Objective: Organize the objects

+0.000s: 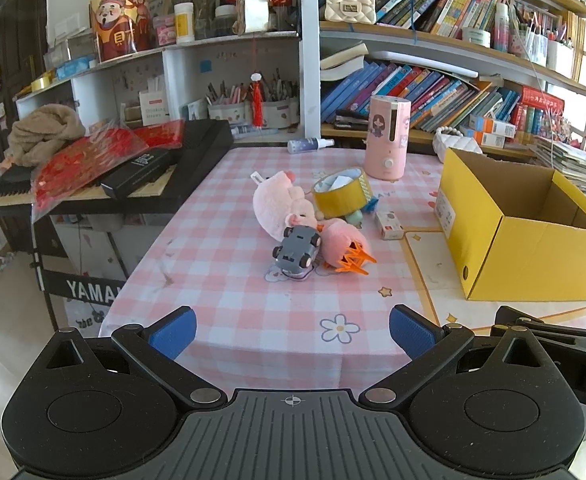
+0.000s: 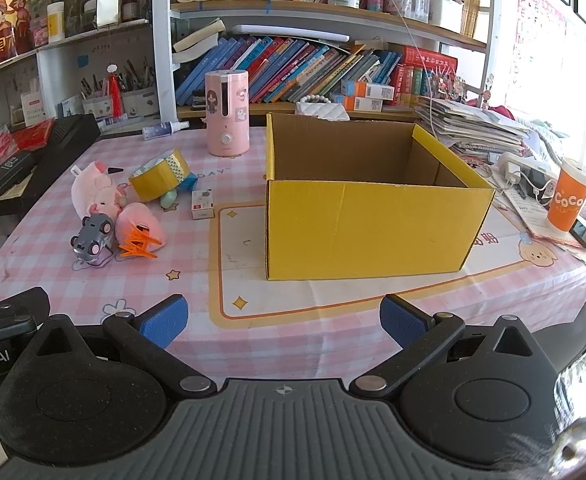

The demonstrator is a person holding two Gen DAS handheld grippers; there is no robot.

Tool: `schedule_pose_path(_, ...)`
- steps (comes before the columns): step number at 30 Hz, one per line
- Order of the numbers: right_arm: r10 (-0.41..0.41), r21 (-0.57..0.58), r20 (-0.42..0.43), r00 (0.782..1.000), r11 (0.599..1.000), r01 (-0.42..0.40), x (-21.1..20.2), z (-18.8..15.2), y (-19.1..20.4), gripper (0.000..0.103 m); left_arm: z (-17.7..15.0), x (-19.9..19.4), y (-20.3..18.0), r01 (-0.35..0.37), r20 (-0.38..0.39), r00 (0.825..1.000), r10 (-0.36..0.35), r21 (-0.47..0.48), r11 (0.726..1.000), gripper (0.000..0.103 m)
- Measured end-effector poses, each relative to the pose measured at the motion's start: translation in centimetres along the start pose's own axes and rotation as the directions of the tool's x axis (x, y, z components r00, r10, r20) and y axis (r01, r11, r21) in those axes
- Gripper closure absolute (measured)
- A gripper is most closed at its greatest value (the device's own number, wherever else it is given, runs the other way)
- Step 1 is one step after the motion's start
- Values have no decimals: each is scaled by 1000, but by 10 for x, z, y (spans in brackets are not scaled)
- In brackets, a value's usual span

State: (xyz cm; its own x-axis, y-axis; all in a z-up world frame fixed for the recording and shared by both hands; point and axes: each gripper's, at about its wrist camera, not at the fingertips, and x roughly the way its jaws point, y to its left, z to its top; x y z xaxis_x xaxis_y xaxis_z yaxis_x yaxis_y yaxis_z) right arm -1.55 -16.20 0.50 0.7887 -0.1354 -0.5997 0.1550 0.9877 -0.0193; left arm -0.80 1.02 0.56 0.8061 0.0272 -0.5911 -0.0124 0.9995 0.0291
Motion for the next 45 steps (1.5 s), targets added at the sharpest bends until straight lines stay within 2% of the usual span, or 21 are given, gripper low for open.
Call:
schedule_pose_path(21, 35, -31, -4, 999, 999, -35, 8, 3, 24, 0, 1, 6, 21, -17, -3, 1000, 17, -24, 1000, 0)
schedule_pose_path(33, 141, -60, -35, 989, 988, -143, 24, 6, 37, 13, 2, 21, 33, -45, -20, 999, 44, -43, 998, 0)
schedule_pose_path(45, 248, -90, -77, 966, 963, -254, 64, 26, 58, 17, 17, 57, 53, -68, -64, 996, 60, -132, 989, 0)
